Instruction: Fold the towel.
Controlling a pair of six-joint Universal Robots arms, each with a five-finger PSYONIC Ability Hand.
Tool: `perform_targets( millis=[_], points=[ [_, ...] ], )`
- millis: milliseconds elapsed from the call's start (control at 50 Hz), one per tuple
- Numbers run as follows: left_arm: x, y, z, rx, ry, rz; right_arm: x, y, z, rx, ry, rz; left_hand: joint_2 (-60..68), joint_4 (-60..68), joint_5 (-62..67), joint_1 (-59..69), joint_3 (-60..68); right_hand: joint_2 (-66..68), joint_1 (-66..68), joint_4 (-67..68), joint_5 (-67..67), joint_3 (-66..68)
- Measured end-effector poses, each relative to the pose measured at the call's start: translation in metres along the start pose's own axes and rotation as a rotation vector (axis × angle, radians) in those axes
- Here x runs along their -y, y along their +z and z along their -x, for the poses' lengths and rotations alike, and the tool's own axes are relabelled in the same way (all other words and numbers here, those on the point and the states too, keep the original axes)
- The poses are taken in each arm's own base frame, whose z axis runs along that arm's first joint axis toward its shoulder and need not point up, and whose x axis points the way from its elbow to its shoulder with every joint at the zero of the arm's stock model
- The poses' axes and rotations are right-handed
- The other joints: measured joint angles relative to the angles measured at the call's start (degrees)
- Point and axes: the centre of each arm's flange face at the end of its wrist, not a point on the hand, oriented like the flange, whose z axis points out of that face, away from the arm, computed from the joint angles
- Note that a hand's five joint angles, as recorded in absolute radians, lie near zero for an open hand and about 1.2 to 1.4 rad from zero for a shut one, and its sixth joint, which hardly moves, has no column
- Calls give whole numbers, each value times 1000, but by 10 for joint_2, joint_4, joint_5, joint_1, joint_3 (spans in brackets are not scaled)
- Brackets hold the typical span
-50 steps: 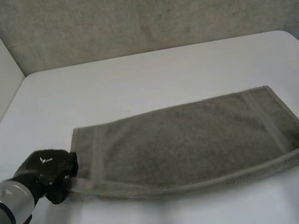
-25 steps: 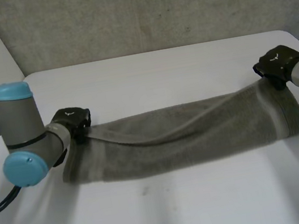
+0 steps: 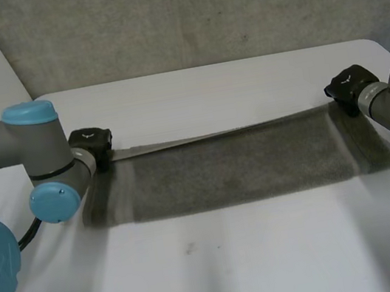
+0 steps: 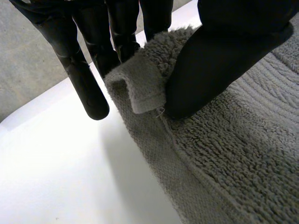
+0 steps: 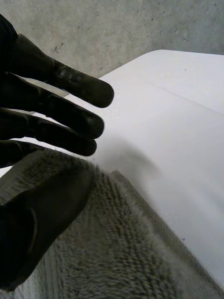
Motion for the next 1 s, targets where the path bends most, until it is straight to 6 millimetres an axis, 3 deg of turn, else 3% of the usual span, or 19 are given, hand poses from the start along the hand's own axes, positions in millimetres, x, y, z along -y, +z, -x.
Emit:
perform_targets(
  millis=[40,80,140,340,440,520,600,720,840,1000],
  points=[
    [-1,0,-1,-2,1,1,0,0,1,0,0,2,-113,-99,-90,-97,-113,-188,-177,-182,-191,-183],
    [-1,0,-2,-3,3,2,3,0,2,-6,-3,0,-328,-315,-308,-308,-324,-394,-385,-387,-413,-389],
    [1,-1,-3,-2,6,-1,9,-1,1,-29,-8,-4,-512,-512,-491,-492,-509,-501,-488,-504,-525,-504],
    [34,-18,5,38,1,-68,51,-18,-37,-157,25,-80,-600,-600,-572,-578,-598,-506,-506,-509,-525,-513],
    [52,-36,12,57,-6,-90,74,-39,-61,-195,88,-137,-602,-603,-574,-579,-600,-506,-506,-509,-525,-513],
    [55,-58,11,46,-6,-76,77,-58,-72,-177,125,-144,-603,-603,-574,-581,-600,-506,-507,-509,-525,-513],
    [54,-78,7,27,-1,-64,69,-73,-75,-139,144,-122,-603,-603,-574,-581,-600,-506,-508,-509,-525,-513],
    [46,-111,-5,-3,8,-83,40,-100,-67,-34,175,-65,-603,-603,-574,-581,-601,-506,-508,-509,-525,-513],
    [34,-138,-12,-10,11,-124,5,-122,-45,68,212,-43,-603,-603,-574,-581,-601,-506,-508,-509,-525,-513],
    [19,-152,-18,-12,10,-144,-31,-129,-14,101,187,-53,-603,-603,-574,-581,-601,-485,-461,-483,-479,-482]
  ],
)
